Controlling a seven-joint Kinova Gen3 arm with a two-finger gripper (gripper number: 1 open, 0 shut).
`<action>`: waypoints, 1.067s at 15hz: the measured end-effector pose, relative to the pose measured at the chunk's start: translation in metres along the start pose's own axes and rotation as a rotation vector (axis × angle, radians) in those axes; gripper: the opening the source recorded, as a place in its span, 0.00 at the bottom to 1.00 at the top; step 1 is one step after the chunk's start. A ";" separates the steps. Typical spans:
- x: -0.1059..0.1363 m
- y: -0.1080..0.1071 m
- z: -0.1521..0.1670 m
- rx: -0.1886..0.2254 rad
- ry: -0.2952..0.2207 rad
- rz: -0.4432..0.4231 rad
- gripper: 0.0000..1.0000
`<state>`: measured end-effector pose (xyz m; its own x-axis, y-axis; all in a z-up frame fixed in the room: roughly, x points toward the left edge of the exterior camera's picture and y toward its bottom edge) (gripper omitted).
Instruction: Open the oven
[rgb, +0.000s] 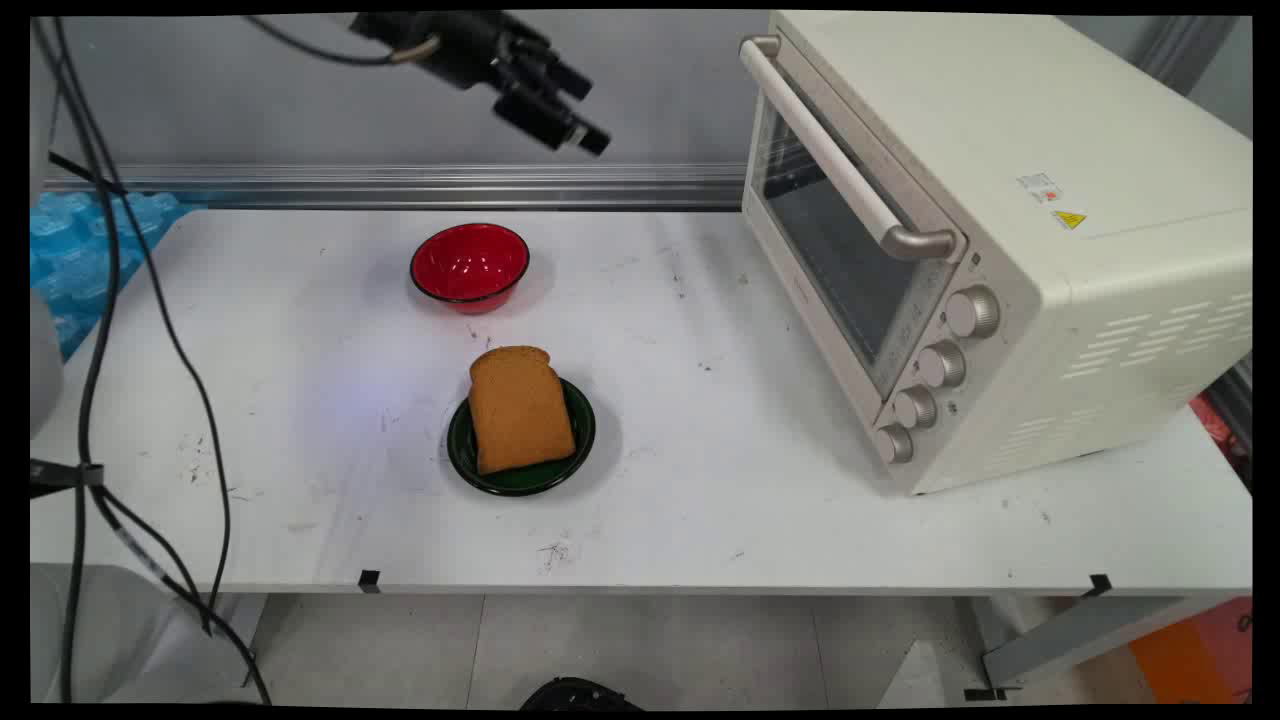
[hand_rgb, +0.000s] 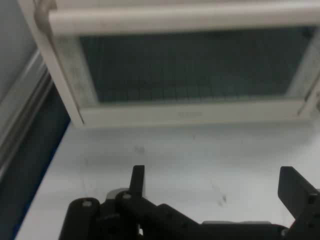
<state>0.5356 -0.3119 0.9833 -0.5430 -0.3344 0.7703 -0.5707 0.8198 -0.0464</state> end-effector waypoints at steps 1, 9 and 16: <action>0.008 -0.001 0.004 0.001 0.010 0.000 1.00; 0.065 -0.011 0.039 0.006 0.082 -0.004 1.00; 0.096 -0.014 0.074 0.010 0.119 -0.026 0.00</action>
<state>0.4457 -0.3896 1.0107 -0.4512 -0.2974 0.8414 -0.5899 0.8069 -0.0311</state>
